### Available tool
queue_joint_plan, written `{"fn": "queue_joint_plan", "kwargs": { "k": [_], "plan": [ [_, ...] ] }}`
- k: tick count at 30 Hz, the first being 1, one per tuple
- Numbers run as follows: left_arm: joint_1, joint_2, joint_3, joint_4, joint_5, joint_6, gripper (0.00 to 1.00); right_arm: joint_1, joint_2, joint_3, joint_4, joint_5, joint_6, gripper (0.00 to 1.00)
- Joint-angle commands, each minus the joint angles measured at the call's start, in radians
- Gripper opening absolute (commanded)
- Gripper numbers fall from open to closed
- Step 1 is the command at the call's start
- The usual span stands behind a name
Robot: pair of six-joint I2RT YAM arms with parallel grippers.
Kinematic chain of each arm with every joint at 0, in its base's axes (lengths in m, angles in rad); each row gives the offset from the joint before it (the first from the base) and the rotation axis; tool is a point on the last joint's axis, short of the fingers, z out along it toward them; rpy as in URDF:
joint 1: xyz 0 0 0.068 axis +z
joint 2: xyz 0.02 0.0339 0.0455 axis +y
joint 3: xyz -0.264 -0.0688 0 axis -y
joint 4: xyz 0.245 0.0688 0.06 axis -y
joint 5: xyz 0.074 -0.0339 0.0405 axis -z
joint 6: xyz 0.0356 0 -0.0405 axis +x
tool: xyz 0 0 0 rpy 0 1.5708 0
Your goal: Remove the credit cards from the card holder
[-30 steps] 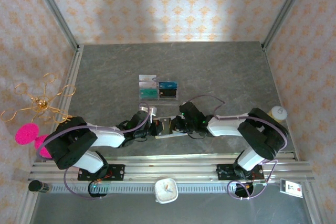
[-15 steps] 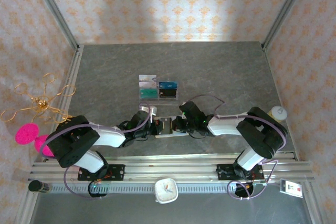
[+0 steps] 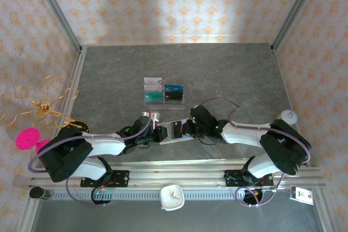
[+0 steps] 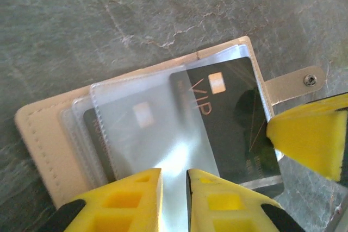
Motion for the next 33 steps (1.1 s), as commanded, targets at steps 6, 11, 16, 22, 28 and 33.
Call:
{"fn": "queue_joint_plan", "kwargs": {
  "k": [6, 11, 16, 22, 28, 33],
  "plan": [
    [-0.014, -0.035, 0.043, -0.066, 0.026, 0.001, 0.20, 0.000, 0.011, -0.010, -0.061, 0.064, -0.015, 0.00],
    [-0.039, 0.065, 0.096, 0.003, 0.047, -0.001, 0.08, 0.000, 0.034, -0.016, -0.037, 0.065, -0.025, 0.00],
    [-0.042, 0.147, 0.124, 0.053, 0.053, 0.002, 0.03, 0.000, 0.039, -0.019, -0.035, 0.069, -0.035, 0.00],
    [-0.041, 0.207, 0.140, 0.049, 0.052, 0.006, 0.00, -0.001, 0.039, -0.029, -0.038, 0.076, -0.034, 0.06],
    [-0.052, 0.156, 0.146, 0.005, 0.040, -0.009, 0.00, -0.003, 0.032, -0.041, -0.026, 0.078, -0.028, 0.19],
    [-0.065, 0.065, 0.173, -0.106, -0.022, 0.014, 0.00, -0.004, 0.027, -0.042, -0.024, 0.088, -0.026, 0.20]
  ]
}}
